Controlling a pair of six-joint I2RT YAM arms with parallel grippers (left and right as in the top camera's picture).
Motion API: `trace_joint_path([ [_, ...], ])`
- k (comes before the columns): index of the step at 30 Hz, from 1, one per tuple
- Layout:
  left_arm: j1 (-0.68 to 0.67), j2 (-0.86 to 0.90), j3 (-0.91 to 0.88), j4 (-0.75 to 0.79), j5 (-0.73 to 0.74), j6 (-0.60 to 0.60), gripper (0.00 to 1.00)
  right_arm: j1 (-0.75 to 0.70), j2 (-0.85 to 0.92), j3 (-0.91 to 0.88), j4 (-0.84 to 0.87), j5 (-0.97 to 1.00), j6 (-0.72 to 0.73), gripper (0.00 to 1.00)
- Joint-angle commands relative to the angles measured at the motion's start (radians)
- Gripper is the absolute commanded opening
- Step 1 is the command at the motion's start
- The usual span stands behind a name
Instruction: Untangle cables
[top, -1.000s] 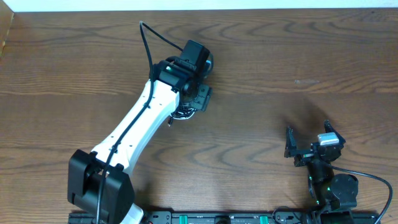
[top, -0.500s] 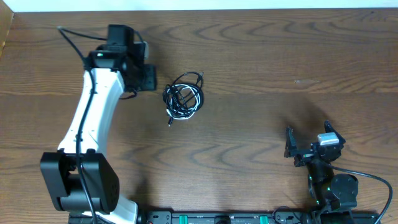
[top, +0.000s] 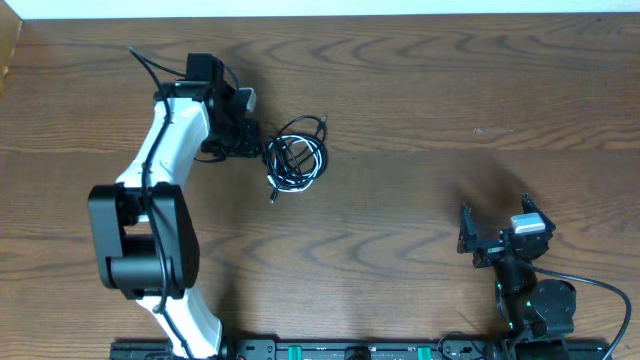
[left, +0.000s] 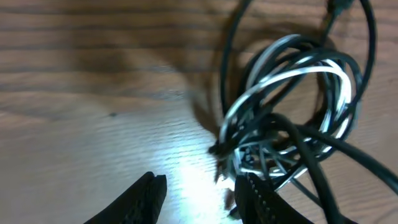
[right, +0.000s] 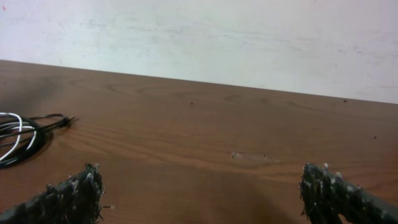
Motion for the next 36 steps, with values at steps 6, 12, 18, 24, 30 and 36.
trace_joint_path([
  [6, 0.0, 0.019, -0.004, 0.059, 0.085, 0.047, 0.43, -0.005, -0.003, -0.001, -0.004, 0.001, 0.006, 0.99],
  [12, 0.0, 0.02, -0.029, 0.071, 0.084, 0.047, 0.43, -0.005, -0.003, -0.001, -0.004, 0.001, 0.006, 0.99],
  [18, 0.0, 0.02, -0.08, 0.135, 0.085, 0.047, 0.43, -0.005, -0.003, -0.001, -0.004, 0.001, 0.006, 0.99],
  [24, 0.0, 0.02, -0.101, 0.189, 0.085, 0.046, 0.36, -0.005, -0.003, -0.001, -0.004, 0.001, 0.006, 0.99],
  [30, 0.0, 0.02, -0.101, 0.197, 0.085, 0.046, 0.33, -0.005, -0.003, -0.001, -0.004, 0.001, 0.006, 0.99],
  [36, 0.0, 0.02, -0.101, 0.212, 0.084, 0.042, 0.32, -0.005, -0.003, -0.001, -0.004, 0.001, 0.006, 0.99],
])
